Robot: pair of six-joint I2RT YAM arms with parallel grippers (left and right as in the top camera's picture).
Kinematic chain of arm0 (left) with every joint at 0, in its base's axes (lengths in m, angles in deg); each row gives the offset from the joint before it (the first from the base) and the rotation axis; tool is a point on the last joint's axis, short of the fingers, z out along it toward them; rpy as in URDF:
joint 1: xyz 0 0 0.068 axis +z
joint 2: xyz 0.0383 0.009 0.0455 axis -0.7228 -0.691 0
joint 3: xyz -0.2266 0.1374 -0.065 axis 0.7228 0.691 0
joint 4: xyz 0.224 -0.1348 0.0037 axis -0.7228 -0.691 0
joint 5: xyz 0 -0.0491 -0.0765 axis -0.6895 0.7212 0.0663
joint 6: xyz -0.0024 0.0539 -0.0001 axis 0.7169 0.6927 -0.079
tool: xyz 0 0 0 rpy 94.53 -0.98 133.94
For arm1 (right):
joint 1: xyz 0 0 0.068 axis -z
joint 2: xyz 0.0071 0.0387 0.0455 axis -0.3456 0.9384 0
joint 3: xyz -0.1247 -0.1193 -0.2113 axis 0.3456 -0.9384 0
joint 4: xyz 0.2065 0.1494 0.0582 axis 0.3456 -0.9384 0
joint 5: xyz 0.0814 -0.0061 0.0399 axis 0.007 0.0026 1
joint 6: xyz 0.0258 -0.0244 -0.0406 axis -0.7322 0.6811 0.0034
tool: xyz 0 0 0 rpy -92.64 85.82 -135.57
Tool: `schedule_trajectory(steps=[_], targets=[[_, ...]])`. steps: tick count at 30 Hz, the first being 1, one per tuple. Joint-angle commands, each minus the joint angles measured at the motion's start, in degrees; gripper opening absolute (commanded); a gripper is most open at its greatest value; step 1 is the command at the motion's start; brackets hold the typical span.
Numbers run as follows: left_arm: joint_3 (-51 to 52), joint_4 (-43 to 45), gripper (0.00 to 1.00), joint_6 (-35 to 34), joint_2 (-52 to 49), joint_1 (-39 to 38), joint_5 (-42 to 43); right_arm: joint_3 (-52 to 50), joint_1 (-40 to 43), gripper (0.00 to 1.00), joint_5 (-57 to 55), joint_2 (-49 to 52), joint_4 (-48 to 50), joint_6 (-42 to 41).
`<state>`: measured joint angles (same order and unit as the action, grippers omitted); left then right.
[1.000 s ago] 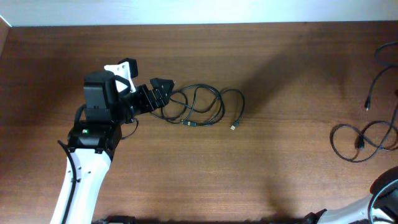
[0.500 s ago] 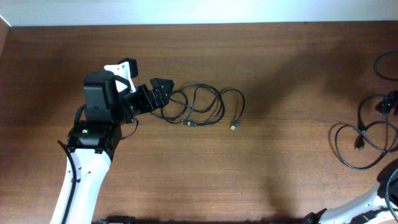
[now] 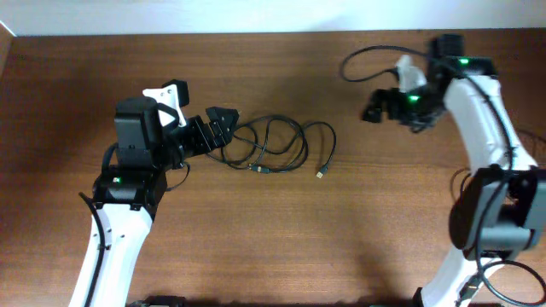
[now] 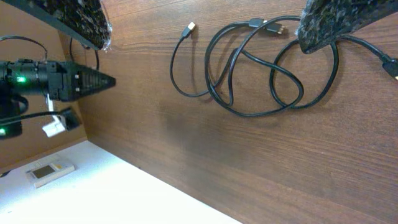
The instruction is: Untangle cables
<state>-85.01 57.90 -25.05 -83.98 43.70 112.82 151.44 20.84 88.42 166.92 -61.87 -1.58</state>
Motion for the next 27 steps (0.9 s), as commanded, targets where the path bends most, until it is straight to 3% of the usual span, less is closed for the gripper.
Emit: schedule_trajectory(steps=[1, 4, 8, 14, 15, 17, 18, 19, 22, 27], targets=[[-0.2, 0.1, 0.99, 0.6, 0.5, 0.2, -0.4, -0.2, -9.0, 0.99, 5.0, 0.2, 4.0, -8.0], [-0.2, 0.1, 0.99, 0.6, 0.5, 0.2, -0.4, -0.2, -19.5, 0.99, 4.9, 1.3, 14.1, -21.3], [-0.2, 0.1, 0.99, 0.6, 0.5, 0.2, -0.4, -0.2, -27.2, 0.97, 4.9, 5.0, 23.8, -35.8], [-0.2, 0.1, 0.99, 0.6, 0.5, 0.2, -0.4, -0.3, -30.0, 0.84, 4.1, 12.3, 26.1, -39.4], [-0.2, 0.1, 0.99, 0.6, 0.5, 0.2, -0.4, -0.3, -30.0, 0.77, 4.1, 13.1, 25.9, -39.4], [-0.2, 0.1, 0.99, 0.6, 0.5, 0.2, -0.4, -0.3, -30.0, 0.25, 4.0, 13.7, 26.2, -39.4], [-0.2, 0.1, 0.99, 0.6, 0.5, 0.2, -0.4, -0.3, -30.0, 0.1, 4.0, 13.7, 26.5, -39.4], [-0.2, 0.1, 0.99, 0.6, 0.5, 0.2, -0.4, -0.3, -29.7, 0.04, 4.1, 13.7, 26.6, -39.4], [-0.2, 0.1, 0.99, 0.6, 0.5, 0.2, -0.4, 0.5, -27.8, 0.04, 4.3, 12.8, 26.1, -39.4], [-0.2, 0.1, 0.99, 0.6, 0.5, 0.2, -0.4, 1.6, -22.1, 0.04, 2.0, -2.5, 22.2, -36.7]])
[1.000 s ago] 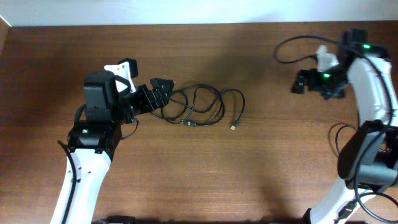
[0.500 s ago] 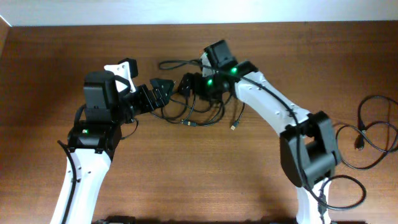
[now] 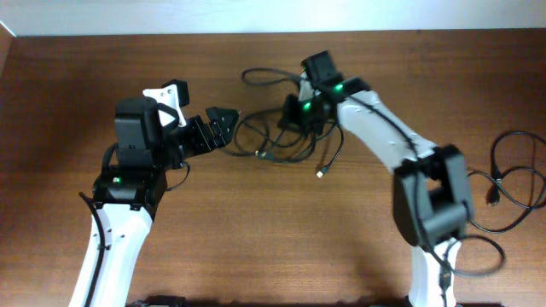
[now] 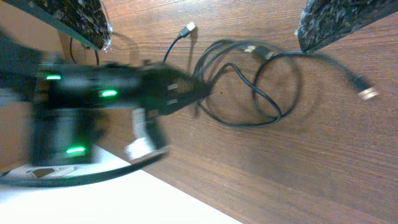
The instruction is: Untangle cables
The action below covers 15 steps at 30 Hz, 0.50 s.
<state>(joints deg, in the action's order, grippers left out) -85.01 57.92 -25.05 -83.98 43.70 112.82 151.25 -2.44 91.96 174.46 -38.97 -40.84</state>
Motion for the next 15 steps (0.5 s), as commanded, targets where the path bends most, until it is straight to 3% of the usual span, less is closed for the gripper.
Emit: schedule_trajectory(steps=[1, 6, 13, 15], targets=[[-0.2, 0.1, 0.99, 0.6, 0.5, 0.2, -0.4, 1.8, 1.3, 0.04, -3.1, -14.0, -1.6, 2.8], [-0.2, 0.1, 0.99, 0.6, 0.5, 0.3, -0.4, 1.8, 1.3, 0.04, -5.6, -34.1, -1.5, 4.0], [-0.2, 0.1, 0.99, 0.6, 0.5, 0.2, -0.4, 1.8, 1.3, 0.04, -5.5, -43.8, 2.2, 4.2], [-0.2, 0.1, 0.99, 0.6, 0.5, 0.2, -0.4, 1.8, 1.3, 0.04, -5.8, -44.7, 3.8, 7.7]])
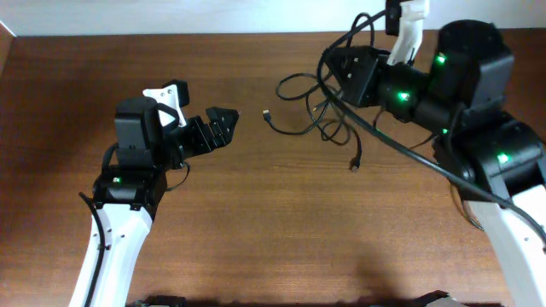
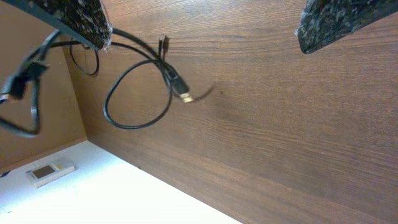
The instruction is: Untangle cables
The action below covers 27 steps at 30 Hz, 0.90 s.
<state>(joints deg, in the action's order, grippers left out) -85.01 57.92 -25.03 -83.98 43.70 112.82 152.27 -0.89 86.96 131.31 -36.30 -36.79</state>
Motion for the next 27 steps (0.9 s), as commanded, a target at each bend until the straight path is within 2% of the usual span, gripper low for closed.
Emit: schedule_trajectory(steps=[1, 3, 6, 7, 9, 11, 13, 15, 16, 17, 19, 20, 21, 25, 27], targets=[[-0.2, 0.1, 0.99, 0.6, 0.5, 0.2, -0.4, 0.8, -0.2, 0.04, -2.3, -1.6, 0.1, 4.1], [-0.2, 0.1, 0.99, 0.6, 0.5, 0.2, -0.4, 0.8, -0.2, 0.04, -3.1, -1.6, -0.3, 5.3], [-0.2, 0.1, 0.99, 0.6, 0.5, 0.2, -0.4, 1.5, -0.2, 0.04, -3.4, -1.6, -0.5, 11.4], [-0.2, 0.1, 0.99, 0.6, 0.5, 0.2, -0.4, 2.9, -0.2, 0.04, -4.1, -1.6, -1.0, 16.9], [-0.2, 0.1, 0.99, 0.6, 0.5, 0.2, -0.4, 4.4, -0.2, 0.04, -4.3, -1.6, -1.3, 35.4], [-0.2, 0.1, 0.99, 0.6, 0.5, 0.2, -0.4, 4.4, -0.2, 0.04, -14.7, -1.0, -4.5, 46.5], [-0.2, 0.1, 0.99, 0.6, 0.5, 0.2, -0.4, 4.4, -0.2, 0.04, -34.2, 0.2, -8.3, 46.8], [-0.2, 0.1, 0.99, 0.6, 0.5, 0.2, -0.4, 4.4, -0.2, 0.04, -34.9, 0.3, -9.3, 47.9], [-0.2, 0.1, 0.99, 0.6, 0.5, 0.2, -0.4, 4.4, -0.2, 0.04, -37.9, 0.5, -9.7, 51.9], [-0.2, 0.1, 0.99, 0.6, 0.5, 0.2, -0.4, 4.4, -0.2, 0.04, -48.1, 0.8, -9.6, 52.0], [-0.2, 0.1, 0.99, 0.6, 0.5, 0.2, -0.4, 4.4, -0.2, 0.04, -60.5, 1.0, -9.3, 49.0], [-0.2, 0.1, 0.99, 0.6, 0.5, 0.2, -0.4, 4.4, -0.3, 0.04, -61.9, 0.9, -8.6, 45.1], [-0.2, 0.1, 0.99, 0.6, 0.5, 0.2, -0.4, 4.4, -1.4, 0.04, -61.0, 0.9, -8.2, 43.0], [-0.2, 0.1, 0.99, 0.6, 0.5, 0.2, -0.4, 4.4, -11.3, 0.04, -37.5, 1.1, -3.1, 43.0], [-0.2, 0.1, 0.99, 0.6, 0.5, 0.2, -0.4, 4.4, -13.0, 0.04, -36.7, 1.7, -1.3, 43.2]])
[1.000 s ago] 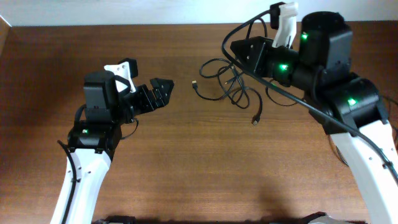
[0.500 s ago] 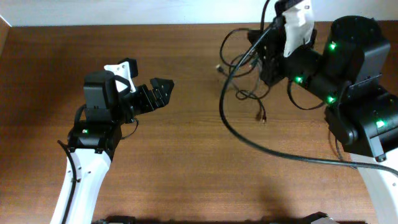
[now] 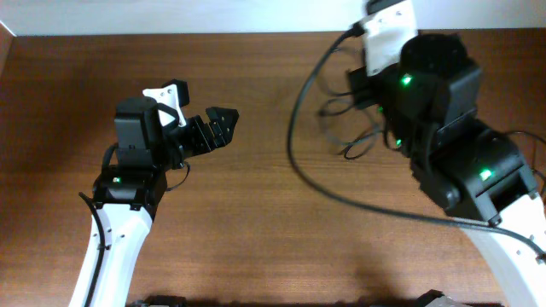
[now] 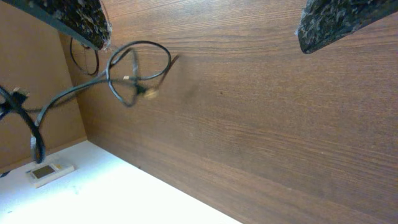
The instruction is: Untangle cables
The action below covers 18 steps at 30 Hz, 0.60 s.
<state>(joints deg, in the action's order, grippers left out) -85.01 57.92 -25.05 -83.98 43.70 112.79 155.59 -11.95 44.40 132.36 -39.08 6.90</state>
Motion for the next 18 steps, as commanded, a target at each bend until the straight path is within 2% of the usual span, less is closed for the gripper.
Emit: schedule_trajectory(steps=[1, 3, 6, 11, 14, 18], targets=[[-0.2, 0.1, 0.99, 0.6, 0.5, 0.2, -0.4, 1.0, -1.1, 0.04, 1.3, 2.0, 2.6, -0.5], [-0.2, 0.1, 0.99, 0.6, 0.5, 0.2, -0.4, 1.0, 1.3, 0.04, -9.0, 6.8, 1.3, -0.5], [-0.2, 0.1, 0.99, 0.6, 0.5, 0.2, -0.4, 1.0, 1.5, 0.04, -8.5, 11.2, 1.4, -7.3], [-0.2, 0.1, 0.99, 0.6, 0.5, 0.2, -0.4, 1.1, 3.6, 0.04, -13.8, 11.6, 6.1, -7.6], [-0.2, 0.1, 0.99, 0.6, 0.5, 0.2, -0.4, 1.1, 14.2, 0.04, -14.0, 11.6, 3.2, -17.1], [-0.2, 0.1, 0.99, 0.6, 0.5, 0.2, -0.4, 1.0, 31.5, 0.04, -11.3, 11.6, 0.7, -17.9]])
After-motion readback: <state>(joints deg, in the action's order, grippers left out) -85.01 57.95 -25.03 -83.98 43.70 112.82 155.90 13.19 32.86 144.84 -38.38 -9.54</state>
